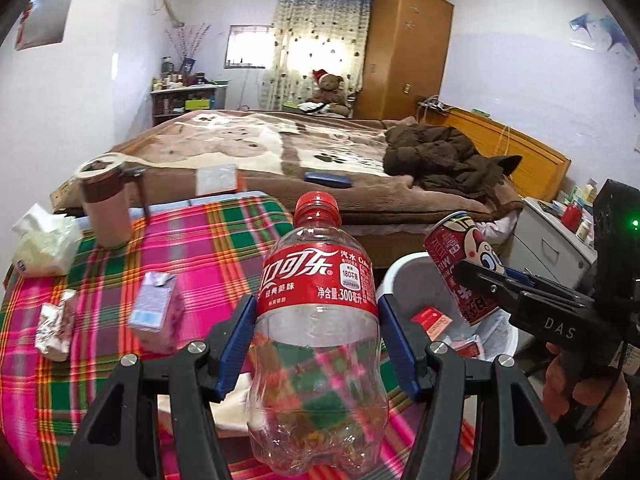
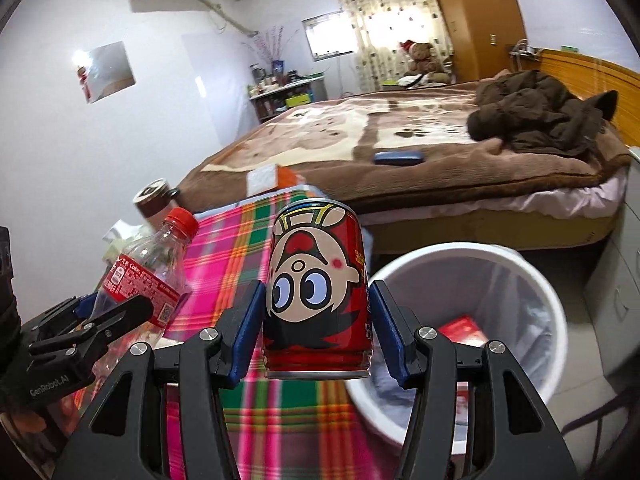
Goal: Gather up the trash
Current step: 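Carry the bottle with the left tool while the right tool carries the can to the bin, then open both tools over the white bin, dropping the bottle and can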
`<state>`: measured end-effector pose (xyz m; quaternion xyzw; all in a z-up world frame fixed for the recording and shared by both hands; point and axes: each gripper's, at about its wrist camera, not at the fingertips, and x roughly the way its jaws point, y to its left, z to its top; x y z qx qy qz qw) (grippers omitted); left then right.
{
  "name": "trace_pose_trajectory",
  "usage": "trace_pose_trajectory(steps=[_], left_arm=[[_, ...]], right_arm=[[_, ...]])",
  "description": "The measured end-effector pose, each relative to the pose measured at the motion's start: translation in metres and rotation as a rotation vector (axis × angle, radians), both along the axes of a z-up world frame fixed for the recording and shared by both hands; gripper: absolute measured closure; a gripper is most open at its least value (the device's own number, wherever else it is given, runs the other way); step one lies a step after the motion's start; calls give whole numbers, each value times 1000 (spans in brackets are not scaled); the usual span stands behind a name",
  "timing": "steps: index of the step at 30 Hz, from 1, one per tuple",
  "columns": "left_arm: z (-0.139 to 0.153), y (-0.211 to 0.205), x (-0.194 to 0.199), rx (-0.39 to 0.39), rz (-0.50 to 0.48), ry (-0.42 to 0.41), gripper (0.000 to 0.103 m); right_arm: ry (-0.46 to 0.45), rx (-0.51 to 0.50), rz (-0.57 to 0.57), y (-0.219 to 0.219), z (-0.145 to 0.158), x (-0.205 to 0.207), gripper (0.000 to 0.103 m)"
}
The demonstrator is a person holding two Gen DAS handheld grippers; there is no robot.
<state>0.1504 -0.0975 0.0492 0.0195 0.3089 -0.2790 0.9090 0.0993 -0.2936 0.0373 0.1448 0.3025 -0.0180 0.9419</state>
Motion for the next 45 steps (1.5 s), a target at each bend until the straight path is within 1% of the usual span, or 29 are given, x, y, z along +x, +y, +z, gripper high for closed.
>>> trace_pose_trajectory(steps=[7,14,17,21,25,31,34,36,37,38,40,45], left_arm=[[-2,-44,-2,10,-75,-9,39],[-14,-88,-1,6,-167,50,39],[-17,-105,-2,16,-188,54,39],[-23,-126,-4,27,-222,79,39],[-28,-144,-9,42,-239,83,39],[-34,-160,-8,67,-245,87,39],[-37,-163,-6,59,-253,107,39],[-39,-163,-4,59,-247,112,35],[-40,-162,-3,60,-238,111,28],[-40,-161,-3,55,-231,114,26],[-39,-159,-3,39,-236,122,24],[-38,-153,-5,32,-220,121,22]], right_arm=[[12,-6,-78,-31,-6,-8,49],[46,1,-146,-57,-17,-16,49],[73,0,-167,-67,-25,-16,48],[98,-5,-186,-79,-32,-20,48],[123,-38,-217,-88,-37,-22,48],[150,-37,-238,-101,-43,-22,48],[167,-39,-235,-104,-45,-20,48],[184,-43,-235,-106,-48,-17,48],[186,-45,-238,-107,-49,-17,48],[184,-47,-242,-107,-49,-18,47],[178,-52,-250,-107,-48,-20,38],[167,-60,-253,-103,-44,-24,37]])
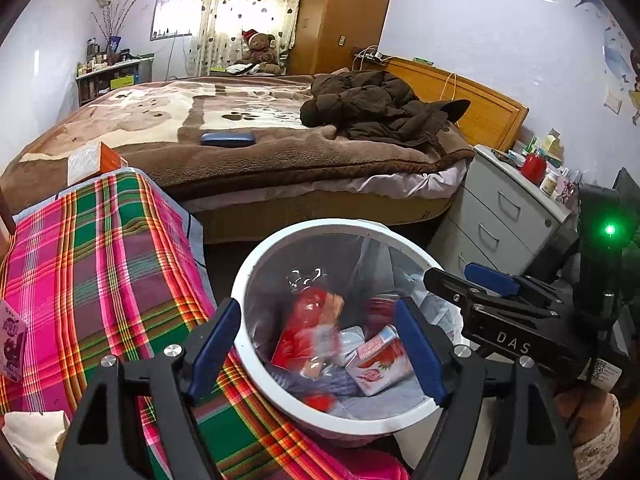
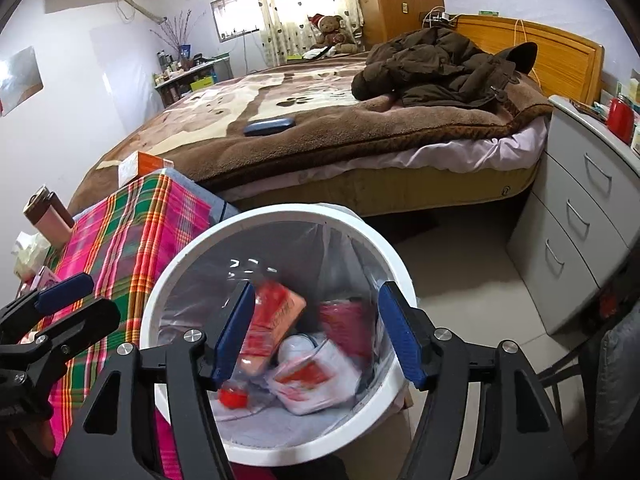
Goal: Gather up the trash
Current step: 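Open both tools over the white bin, dropping the bottle and can, then move the left tool to the white milk carton while the right tool reaches the white cloth bag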
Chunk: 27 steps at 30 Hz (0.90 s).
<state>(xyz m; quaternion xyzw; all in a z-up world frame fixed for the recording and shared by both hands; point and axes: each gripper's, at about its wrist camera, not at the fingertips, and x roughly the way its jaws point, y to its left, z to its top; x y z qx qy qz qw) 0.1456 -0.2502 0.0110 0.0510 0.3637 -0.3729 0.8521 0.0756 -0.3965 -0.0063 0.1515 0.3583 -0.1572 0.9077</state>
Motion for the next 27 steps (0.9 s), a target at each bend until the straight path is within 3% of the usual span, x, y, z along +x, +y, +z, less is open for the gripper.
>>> trace_pose_trajectory(steps=[27], left_arm=[[16,99,-1,-22,181,-68,22]], right_arm=[[-96,15,125,59,17,7,37]])
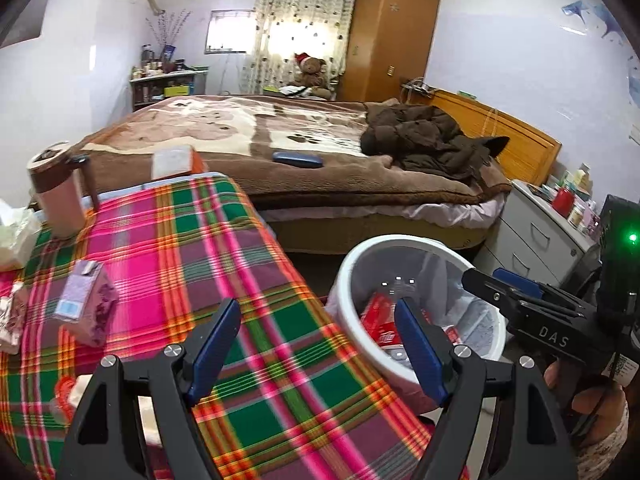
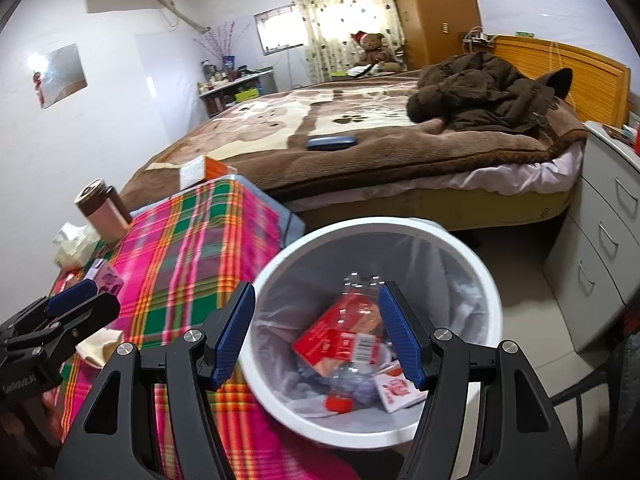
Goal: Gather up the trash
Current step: 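Move the left tool to the white milk carton while the right tool reaches the white cloth bag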
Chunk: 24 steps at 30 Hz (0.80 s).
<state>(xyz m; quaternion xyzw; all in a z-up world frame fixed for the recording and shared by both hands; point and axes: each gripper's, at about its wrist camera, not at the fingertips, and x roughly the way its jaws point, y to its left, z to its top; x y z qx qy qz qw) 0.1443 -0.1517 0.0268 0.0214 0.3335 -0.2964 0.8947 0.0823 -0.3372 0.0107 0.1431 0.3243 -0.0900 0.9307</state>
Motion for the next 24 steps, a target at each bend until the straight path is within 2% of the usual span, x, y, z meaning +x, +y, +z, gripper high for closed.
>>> trace_pose_trajectory(steps=[24], left_arm=[[-7,147,15,10,290,4,22]], right_arm=[[26,31,278,94,-15,35,37]])
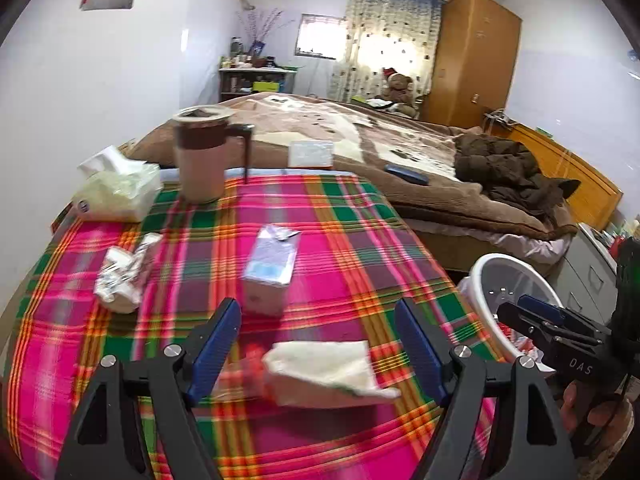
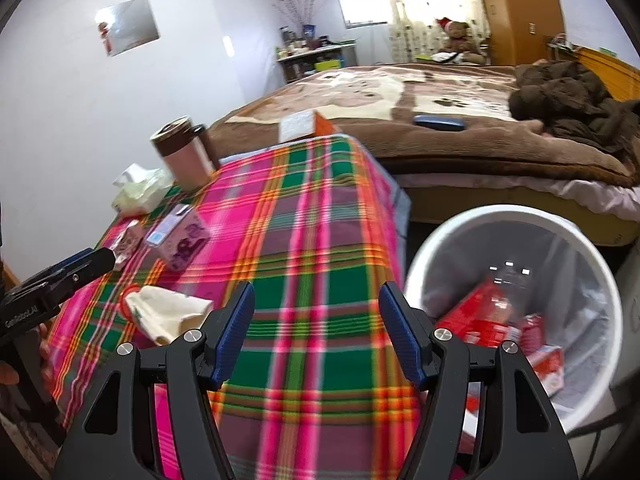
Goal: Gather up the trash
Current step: 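Move the left tool to the white milk carton while the right tool reaches the white cloth bag, then grasp the white milk carton with the left tool while the right tool grasps the cloth bag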
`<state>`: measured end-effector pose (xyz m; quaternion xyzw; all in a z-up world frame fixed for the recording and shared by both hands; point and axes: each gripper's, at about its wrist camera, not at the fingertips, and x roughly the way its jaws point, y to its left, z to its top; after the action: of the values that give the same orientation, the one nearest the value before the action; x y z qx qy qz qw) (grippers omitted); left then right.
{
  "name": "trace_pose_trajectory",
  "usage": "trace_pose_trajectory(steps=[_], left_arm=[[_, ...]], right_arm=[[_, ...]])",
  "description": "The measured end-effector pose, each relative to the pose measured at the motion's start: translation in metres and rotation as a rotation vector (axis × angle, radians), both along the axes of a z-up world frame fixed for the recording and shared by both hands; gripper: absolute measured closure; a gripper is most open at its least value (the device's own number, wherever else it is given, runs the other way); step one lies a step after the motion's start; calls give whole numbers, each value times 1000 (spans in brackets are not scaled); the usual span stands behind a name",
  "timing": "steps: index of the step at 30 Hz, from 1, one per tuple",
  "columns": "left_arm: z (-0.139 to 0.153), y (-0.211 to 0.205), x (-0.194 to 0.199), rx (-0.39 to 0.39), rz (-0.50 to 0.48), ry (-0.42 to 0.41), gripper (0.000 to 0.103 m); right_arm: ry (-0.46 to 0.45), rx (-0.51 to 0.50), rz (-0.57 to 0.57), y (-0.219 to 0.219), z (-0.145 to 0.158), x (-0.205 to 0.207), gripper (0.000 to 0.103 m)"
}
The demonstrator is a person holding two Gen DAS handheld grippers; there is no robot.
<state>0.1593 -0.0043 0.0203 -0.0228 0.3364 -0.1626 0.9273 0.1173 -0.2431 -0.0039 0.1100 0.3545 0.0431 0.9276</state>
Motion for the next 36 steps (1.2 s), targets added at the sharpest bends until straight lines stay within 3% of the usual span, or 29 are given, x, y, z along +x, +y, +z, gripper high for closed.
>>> trace_pose_trajectory(steps=[14,22,33,36], left_arm=[[-6,55,13,1,101,27,22],[-10,50,35,25,50,46,22],[-21,30,71,4,-59,119,22],[-25,25,80,0,-84,146,22]], right_arm=[[49,49,232,60,-13,20,37],[26,129,374,76,-9,14,37],[40,38,492,100,-19,16,38],[26,2,528,107,-19,14,47]])
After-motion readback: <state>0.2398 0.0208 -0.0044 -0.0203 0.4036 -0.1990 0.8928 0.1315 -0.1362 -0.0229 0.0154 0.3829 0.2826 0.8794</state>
